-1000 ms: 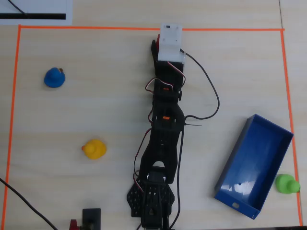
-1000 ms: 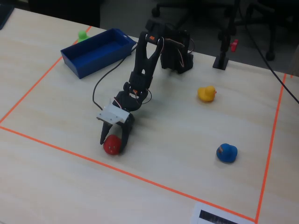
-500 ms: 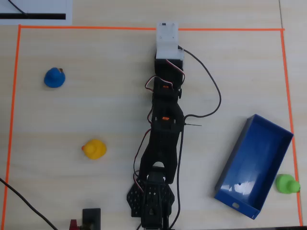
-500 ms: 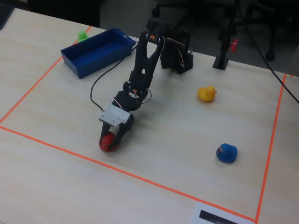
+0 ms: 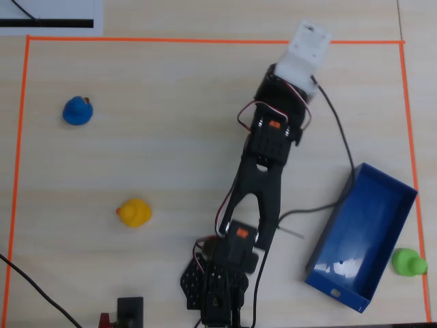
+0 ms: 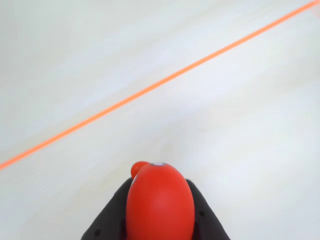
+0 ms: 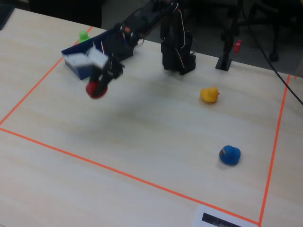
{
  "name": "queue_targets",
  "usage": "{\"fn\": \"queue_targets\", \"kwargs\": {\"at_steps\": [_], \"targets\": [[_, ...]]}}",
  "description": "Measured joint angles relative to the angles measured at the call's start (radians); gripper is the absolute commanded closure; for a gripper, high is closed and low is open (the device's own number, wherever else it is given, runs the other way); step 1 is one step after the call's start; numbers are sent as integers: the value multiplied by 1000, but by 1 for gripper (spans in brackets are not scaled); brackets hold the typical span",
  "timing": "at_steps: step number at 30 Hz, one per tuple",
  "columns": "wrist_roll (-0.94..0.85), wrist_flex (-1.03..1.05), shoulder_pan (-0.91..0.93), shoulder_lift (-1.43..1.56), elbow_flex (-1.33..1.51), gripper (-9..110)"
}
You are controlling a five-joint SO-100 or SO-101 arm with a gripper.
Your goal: Grasp red duck and put it into box.
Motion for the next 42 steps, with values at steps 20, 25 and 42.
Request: {"fn": "queue_targets", "kwargs": {"at_steps": [20,25,42], "targets": [[-155,156,848,2,-91,101],[-250,164,939,-6,-52,101],[-419,74,1012,23,278,101]]}}
